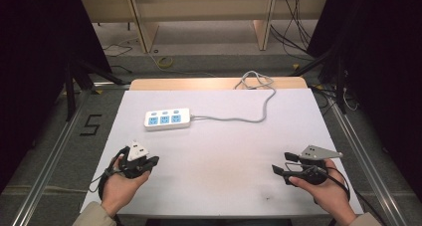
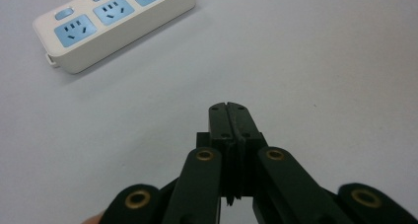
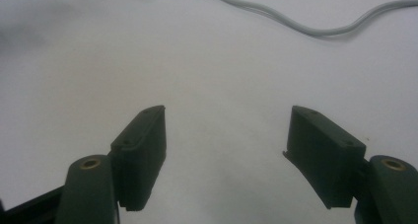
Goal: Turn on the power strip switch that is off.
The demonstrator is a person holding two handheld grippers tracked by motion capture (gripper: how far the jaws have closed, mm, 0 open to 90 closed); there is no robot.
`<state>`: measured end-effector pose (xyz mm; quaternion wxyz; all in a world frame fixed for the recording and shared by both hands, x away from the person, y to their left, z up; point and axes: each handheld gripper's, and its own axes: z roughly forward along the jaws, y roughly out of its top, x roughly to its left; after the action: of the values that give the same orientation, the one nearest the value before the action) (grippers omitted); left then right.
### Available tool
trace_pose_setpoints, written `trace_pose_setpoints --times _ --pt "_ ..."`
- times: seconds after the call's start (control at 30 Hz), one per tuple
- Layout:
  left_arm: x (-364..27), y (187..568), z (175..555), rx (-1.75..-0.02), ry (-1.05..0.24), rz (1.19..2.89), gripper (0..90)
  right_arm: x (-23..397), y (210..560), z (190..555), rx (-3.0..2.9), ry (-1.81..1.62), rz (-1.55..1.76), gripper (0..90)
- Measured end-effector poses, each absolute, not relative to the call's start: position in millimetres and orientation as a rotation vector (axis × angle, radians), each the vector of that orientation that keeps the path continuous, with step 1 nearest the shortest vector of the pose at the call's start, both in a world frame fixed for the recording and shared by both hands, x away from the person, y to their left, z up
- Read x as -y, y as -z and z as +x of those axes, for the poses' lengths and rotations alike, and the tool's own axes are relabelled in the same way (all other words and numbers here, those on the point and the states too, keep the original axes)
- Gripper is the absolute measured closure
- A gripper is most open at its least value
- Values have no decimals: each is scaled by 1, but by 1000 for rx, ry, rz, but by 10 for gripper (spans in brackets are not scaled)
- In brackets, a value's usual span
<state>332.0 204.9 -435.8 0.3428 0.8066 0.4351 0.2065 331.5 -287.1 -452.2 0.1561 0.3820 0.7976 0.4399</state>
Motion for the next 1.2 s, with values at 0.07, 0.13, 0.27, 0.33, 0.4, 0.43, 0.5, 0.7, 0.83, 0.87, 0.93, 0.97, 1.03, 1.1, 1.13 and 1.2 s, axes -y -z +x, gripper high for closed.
trace_pose_setpoints --times 0.07,0.13,0.27,0.33,0.4,0.43,0.5,0.7,0.83,0.87,0.93,0.97,1.03,1.1,1.13,1.2 --pt "-204 436 333 -1136 -533 2095 899 287 452 331 -2284 -1259 1094 318" --pt "-204 436 335 -1136 -535 2093 898 287 452 331 -2284 -1260 1090 318" --pt "-204 435 337 -1142 -534 2092 899 287 452 331 -2285 -1259 1092 318" --pt "-204 436 339 -1140 -535 2094 899 287 452 331 -2286 -1257 1088 318" --pt "-203 435 341 -1146 -531 2093 899 287 452 331 -2286 -1258 1088 318" --pt "-203 435 341 -1144 -535 2096 899 287 452 331 -2286 -1258 1088 318" --pt "-202 435 343 -1149 -535 2092 899 287 452 331 -2287 -1257 1088 318" --pt "-202 434 350 -1156 -538 2095 899 287 453 331 -2289 -1254 1087 317" --pt "-202 433 354 -1165 -545 2090 899 286 453 331 -2290 -1253 1090 318" --pt "-202 433 355 -1167 -544 2089 899 286 453 331 -2291 -1253 1091 317" --pt "-203 433 357 -1172 -545 2087 899 286 453 331 -2292 -1254 1090 317" --pt "-203 434 358 -1172 -547 2084 899 286 453 332 -2291 -1255 1091 318" --pt "-203 434 360 -1180 -544 2085 899 286 453 332 -2294 -1253 1089 317" --pt "-204 433 362 -1185 -546 2082 899 286 453 332 -2295 -1251 1092 318" --pt "-204 433 363 -1187 -548 2079 899 286 453 332 -2294 -1253 1091 318" --pt "-205 433 365 -1191 -546 2083 899 285 453 332 -2295 -1252 1092 318"
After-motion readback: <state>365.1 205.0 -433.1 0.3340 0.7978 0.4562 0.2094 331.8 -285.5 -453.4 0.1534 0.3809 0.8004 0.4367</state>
